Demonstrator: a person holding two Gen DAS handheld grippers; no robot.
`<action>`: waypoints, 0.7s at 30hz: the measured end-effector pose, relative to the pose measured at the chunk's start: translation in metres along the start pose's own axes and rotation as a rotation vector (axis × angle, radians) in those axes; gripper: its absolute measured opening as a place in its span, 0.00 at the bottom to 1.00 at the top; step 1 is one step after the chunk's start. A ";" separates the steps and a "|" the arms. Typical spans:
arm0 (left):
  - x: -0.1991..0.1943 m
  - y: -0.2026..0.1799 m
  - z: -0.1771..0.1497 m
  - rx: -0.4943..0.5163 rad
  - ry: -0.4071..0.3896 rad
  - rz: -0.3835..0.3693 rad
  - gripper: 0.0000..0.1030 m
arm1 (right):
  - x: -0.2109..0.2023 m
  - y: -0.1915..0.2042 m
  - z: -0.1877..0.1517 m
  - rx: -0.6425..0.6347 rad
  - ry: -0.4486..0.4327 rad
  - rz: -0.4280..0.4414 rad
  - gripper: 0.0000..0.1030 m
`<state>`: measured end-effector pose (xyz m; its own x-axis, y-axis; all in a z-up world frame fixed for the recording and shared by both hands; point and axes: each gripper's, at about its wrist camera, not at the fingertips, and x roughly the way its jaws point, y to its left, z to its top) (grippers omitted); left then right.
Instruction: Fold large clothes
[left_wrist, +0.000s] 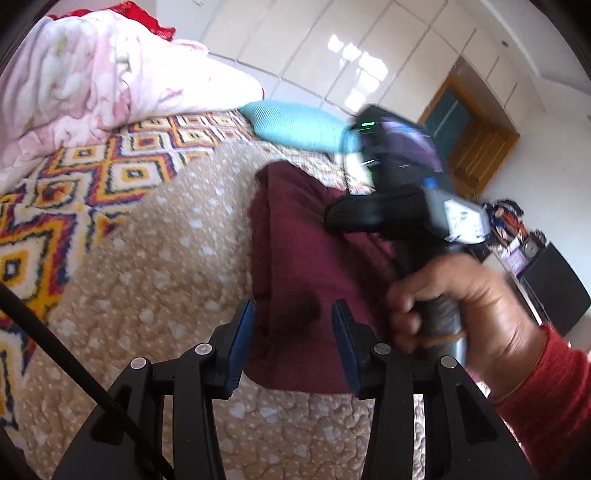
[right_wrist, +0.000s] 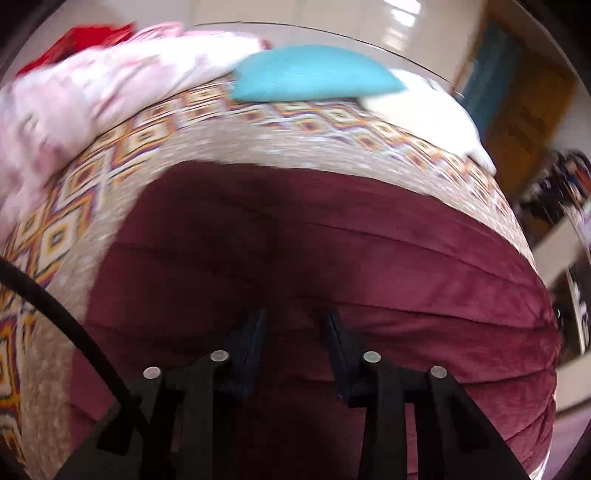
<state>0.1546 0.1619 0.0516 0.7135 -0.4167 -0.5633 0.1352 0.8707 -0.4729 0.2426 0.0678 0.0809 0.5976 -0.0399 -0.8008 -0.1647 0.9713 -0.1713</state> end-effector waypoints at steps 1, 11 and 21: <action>-0.001 0.001 0.001 0.001 -0.011 0.010 0.44 | -0.002 0.022 0.000 -0.052 -0.004 -0.009 0.05; -0.005 0.008 0.005 -0.010 -0.028 0.072 0.53 | -0.043 -0.068 -0.017 0.051 -0.167 0.100 0.49; -0.003 -0.004 -0.001 0.044 -0.042 0.113 0.61 | 0.002 -0.278 -0.079 0.442 -0.015 -0.301 0.39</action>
<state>0.1509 0.1598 0.0545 0.7539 -0.3052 -0.5818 0.0818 0.9223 -0.3777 0.2277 -0.2210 0.0821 0.5790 -0.3321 -0.7446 0.3602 0.9235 -0.1318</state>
